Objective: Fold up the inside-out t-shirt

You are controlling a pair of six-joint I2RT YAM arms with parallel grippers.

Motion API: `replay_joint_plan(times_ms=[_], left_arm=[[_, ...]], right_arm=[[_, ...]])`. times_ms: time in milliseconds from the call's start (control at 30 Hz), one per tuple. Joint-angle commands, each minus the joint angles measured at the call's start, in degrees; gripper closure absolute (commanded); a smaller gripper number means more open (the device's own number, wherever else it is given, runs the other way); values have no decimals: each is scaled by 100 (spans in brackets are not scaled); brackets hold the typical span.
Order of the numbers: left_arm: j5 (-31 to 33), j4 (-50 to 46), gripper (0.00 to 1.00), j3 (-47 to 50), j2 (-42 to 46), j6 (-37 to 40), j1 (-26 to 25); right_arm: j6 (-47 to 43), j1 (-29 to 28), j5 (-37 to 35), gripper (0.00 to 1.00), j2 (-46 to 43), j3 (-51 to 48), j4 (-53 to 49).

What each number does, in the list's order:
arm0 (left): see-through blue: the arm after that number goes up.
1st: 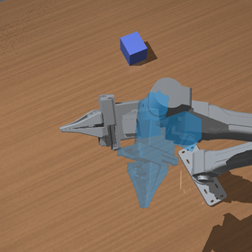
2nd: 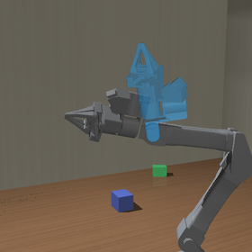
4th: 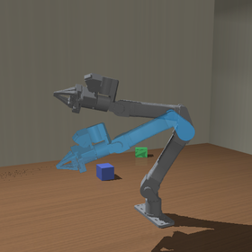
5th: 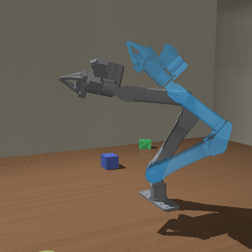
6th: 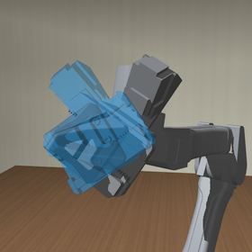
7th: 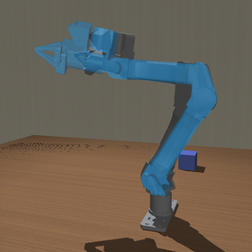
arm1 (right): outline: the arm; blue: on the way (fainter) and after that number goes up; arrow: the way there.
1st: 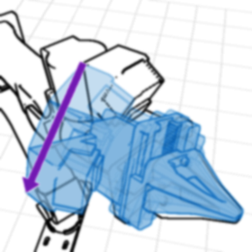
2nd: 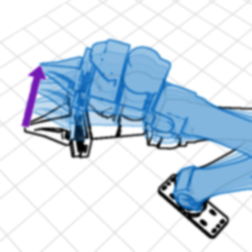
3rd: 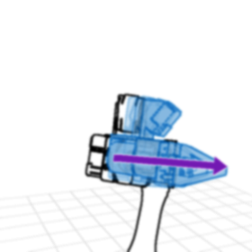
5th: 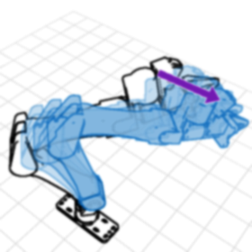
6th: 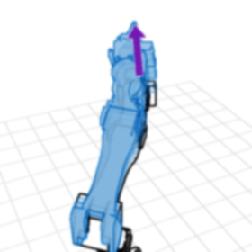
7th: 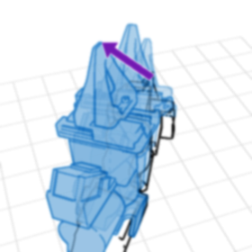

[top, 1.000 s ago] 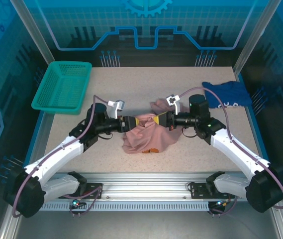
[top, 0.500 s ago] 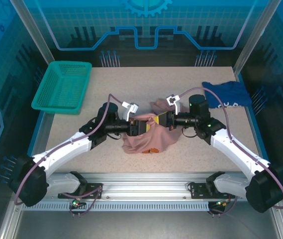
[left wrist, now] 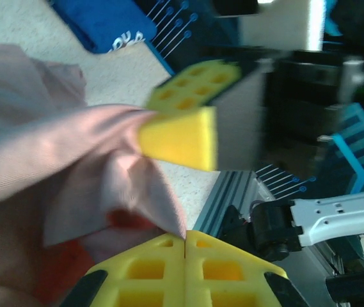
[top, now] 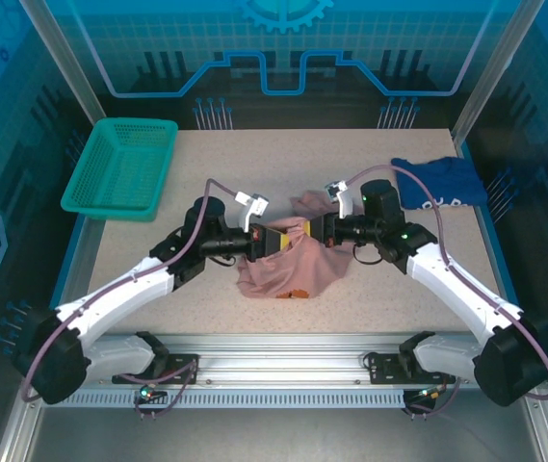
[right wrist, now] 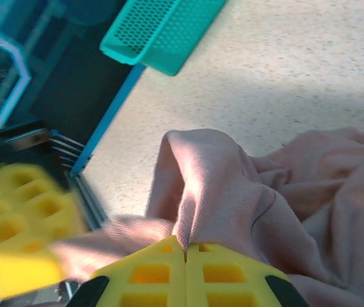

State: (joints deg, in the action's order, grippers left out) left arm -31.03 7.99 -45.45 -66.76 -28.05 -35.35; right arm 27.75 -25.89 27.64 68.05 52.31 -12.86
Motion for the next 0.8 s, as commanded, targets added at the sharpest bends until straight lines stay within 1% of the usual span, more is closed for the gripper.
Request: replay_joint_plan(times_ms=[0, 67, 133, 300, 433, 567, 667, 767], left_arm=[[235, -137, 100, -294, 292, 428, -340], [412, -443, 100, -475, 228, 630, -522], [674, -720, 100, -651, 162, 803, -696], [1186, -1029, 100, -903, 52, 1081, -972], [1412, -1063, 99, -949, -209, 1282, -1223], [1730, -862, 97, -974, -893, 1346, -1601], [1895, -613, 92, -1159, -1594, 1354, -1920], [1896, -414, 88, -1405, -2293, 1320, -2175]], right_arm=[[-158, -31, -697, 82, 70, 242, -798], [-291, -30, -799, 75, 10, 335, -985], [-512, -30, -1046, 71, -67, 500, -1335], [-975, -5, -1532, 65, -238, 724, -2162], [-1078, 140, -1520, 61, -373, 637, -2489], [-1113, 398, -1516, 59, -405, 534, -2642], [-1114, 628, -1535, 58, -347, 472, -2665], [-1049, 886, -1585, 58, -242, 399, -2750]])
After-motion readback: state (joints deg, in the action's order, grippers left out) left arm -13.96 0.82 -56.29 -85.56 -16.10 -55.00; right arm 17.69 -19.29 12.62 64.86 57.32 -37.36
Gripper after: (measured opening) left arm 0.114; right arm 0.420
